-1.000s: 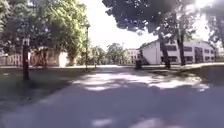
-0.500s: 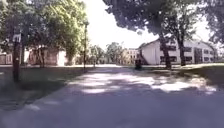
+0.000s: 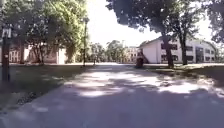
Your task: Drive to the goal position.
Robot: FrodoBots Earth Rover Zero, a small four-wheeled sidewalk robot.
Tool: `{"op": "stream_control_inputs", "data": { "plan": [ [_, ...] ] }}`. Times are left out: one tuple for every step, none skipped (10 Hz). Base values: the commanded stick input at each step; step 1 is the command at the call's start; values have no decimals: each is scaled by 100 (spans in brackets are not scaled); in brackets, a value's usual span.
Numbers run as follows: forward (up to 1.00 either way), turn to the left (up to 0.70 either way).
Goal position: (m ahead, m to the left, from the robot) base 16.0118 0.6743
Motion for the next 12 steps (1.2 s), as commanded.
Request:
{"op": "stream_control_inputs", "data": {
  "plan": [
    [70,0],
    [70,0],
    [70,0],
    [70,0],
    [70,0],
    [70,0],
    [70,0],
    [70,0],
    [70,0],
    [70,0],
    [70,0],
    [70,0]
  ]
}}
